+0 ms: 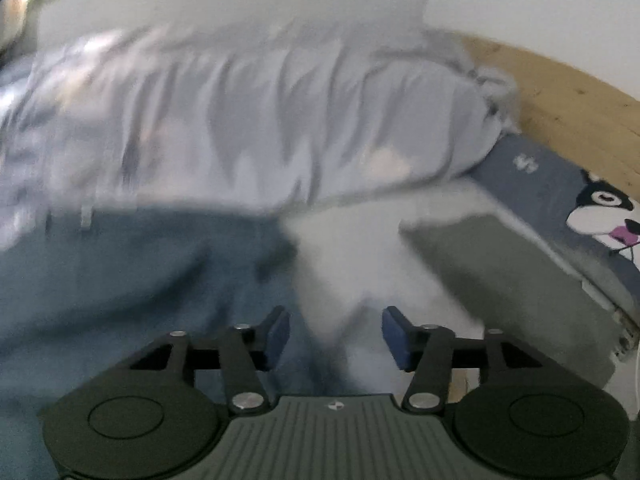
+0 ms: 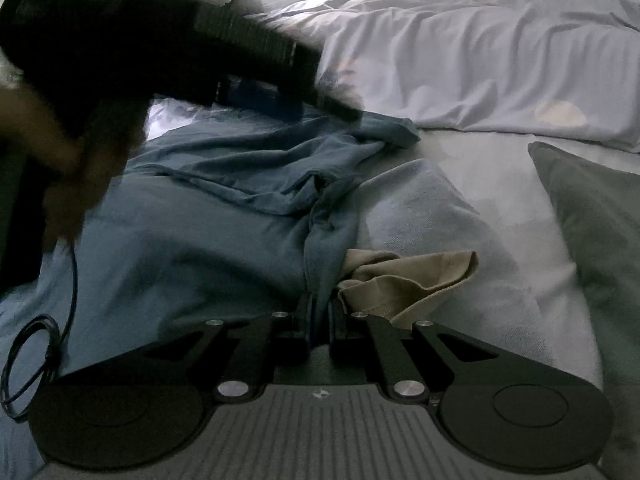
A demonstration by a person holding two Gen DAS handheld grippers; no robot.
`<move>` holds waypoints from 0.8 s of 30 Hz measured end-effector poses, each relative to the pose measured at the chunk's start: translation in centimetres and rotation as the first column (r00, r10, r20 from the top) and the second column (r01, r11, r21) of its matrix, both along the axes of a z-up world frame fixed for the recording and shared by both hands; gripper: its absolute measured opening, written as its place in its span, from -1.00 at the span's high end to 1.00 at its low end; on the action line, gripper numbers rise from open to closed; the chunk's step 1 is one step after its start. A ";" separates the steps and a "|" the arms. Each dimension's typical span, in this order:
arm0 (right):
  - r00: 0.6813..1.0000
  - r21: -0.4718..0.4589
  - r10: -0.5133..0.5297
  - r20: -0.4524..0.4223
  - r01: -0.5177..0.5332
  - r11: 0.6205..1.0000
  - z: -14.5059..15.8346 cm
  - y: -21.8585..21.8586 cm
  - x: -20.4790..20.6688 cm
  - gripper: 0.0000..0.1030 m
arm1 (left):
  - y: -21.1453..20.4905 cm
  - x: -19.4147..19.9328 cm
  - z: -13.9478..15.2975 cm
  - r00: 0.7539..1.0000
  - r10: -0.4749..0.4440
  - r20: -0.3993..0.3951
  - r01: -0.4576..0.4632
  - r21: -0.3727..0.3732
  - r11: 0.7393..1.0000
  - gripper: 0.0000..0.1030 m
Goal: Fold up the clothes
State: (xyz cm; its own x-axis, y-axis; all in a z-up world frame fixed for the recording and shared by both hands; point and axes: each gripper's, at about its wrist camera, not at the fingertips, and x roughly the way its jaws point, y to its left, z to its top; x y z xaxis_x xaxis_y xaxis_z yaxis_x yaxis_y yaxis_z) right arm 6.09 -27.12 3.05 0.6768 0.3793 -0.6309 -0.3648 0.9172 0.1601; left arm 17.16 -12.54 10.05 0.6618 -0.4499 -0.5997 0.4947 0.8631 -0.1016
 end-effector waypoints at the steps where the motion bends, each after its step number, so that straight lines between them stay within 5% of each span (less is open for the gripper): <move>1: 1.000 0.001 0.000 0.000 0.000 1.000 0.0 0.0 0.0 0.93 | -0.5 1.1 0.6 0.999 -0.024 0.030 0.024 0.024 0.999 -0.12; 5: 1.000 0.005 -0.002 -0.004 0.002 1.000 0.0 0.0 0.2 0.93 | -3.6 6.7 -0.1 0.991 -0.132 0.021 0.128 0.142 0.982 -0.14; 11: 1.000 0.011 -0.001 -0.009 0.002 1.000 0.0 -0.1 0.2 0.93 | -8.4 12.4 -5.3 0.986 -0.166 -0.021 0.161 0.389 0.907 -0.12; 12: 1.000 0.012 -0.001 -0.010 0.001 1.000 0.0 -0.1 0.3 0.93 | -8.9 13.6 -6.2 0.988 -0.153 -0.035 0.153 0.422 0.894 -0.07; 14: 1.000 0.017 -0.001 -0.012 0.001 1.000 0.0 -0.2 0.2 0.93 | -9.0 15.6 -7.5 0.993 -0.102 -0.061 0.119 0.467 0.876 0.46; 15: 1.000 0.020 0.000 -0.012 0.000 1.000 0.0 -0.2 0.2 0.93 | -8.7 16.7 -7.8 0.995 -0.064 -0.079 0.094 0.461 0.883 0.95; 17: 1.000 0.025 0.001 -0.014 -0.001 1.000 0.0 -0.4 0.3 0.93 | -7.7 18.4 -7.6 0.995 -0.015 -0.104 0.055 0.396 0.917 0.95; 20: 1.000 0.030 0.005 -0.019 -0.005 1.000 -0.1 -0.5 0.3 0.93 | -5.3 20.7 -5.5 0.986 0.083 -0.142 -0.060 0.159 0.985 0.98; 24: 0.999 0.022 0.020 -0.024 -0.020 1.000 0.0 -0.8 0.0 0.93 | -2.4 22.8 -3.5 0.964 0.218 -0.153 -0.228 -0.055 0.972 1.00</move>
